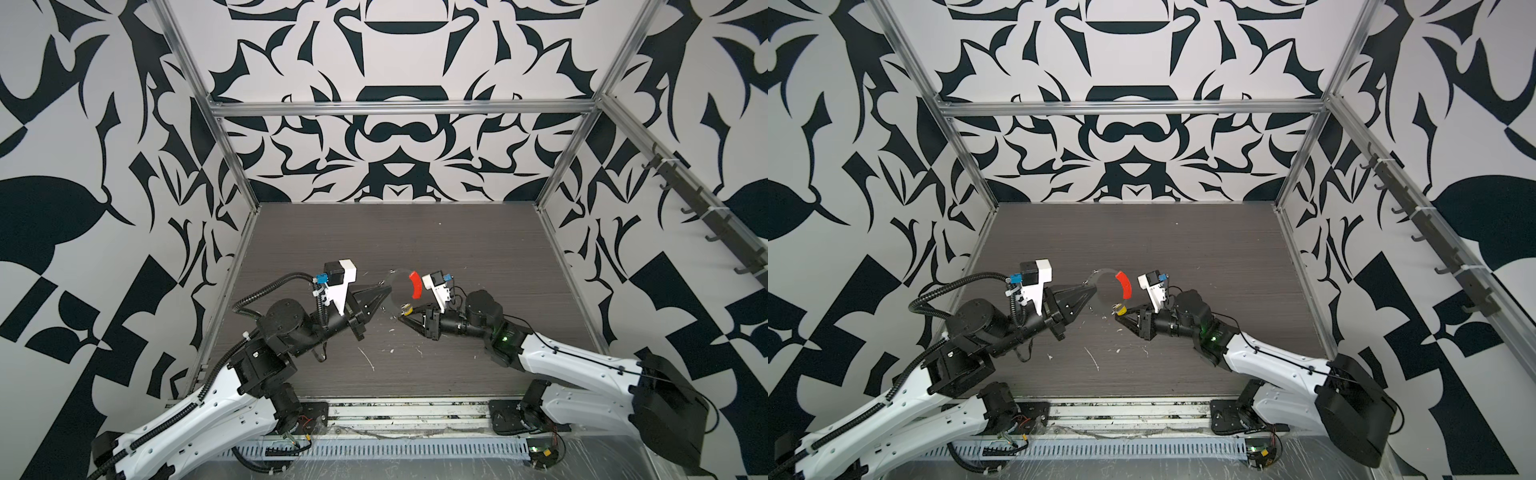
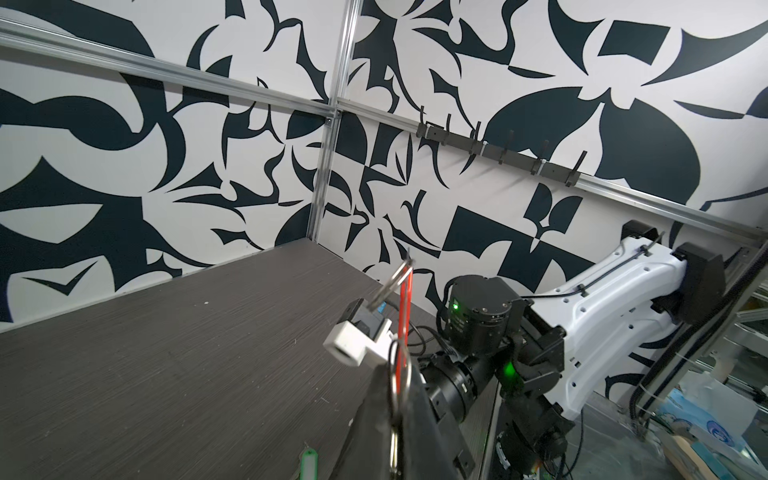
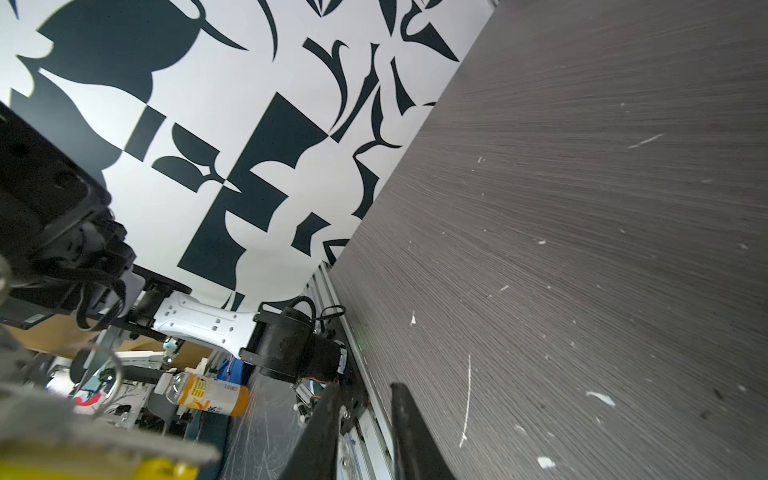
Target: Remove the keys from the keyring
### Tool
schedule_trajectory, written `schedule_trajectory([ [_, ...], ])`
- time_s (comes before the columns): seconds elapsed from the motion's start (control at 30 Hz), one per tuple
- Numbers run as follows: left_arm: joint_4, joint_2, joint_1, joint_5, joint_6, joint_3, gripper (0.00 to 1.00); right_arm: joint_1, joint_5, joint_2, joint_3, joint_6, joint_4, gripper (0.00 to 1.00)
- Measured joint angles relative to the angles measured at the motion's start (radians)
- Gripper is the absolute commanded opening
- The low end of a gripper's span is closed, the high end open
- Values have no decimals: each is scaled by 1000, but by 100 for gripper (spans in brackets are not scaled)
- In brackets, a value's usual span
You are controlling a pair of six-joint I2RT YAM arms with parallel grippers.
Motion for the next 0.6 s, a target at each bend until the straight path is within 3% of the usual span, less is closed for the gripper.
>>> schedule_trajectory([
  [0.17, 11, 6, 0, 28, 0, 0, 0, 0, -19, 45, 0, 50, 115, 13],
  [0.3, 16, 6, 0, 57, -1, 0, 0, -1, -33, 25, 32, 29, 105, 7],
  [0.6, 2, -10, 0, 106, 0, -18, 0, -22, -79, -80, 80, -33, 66, 7],
])
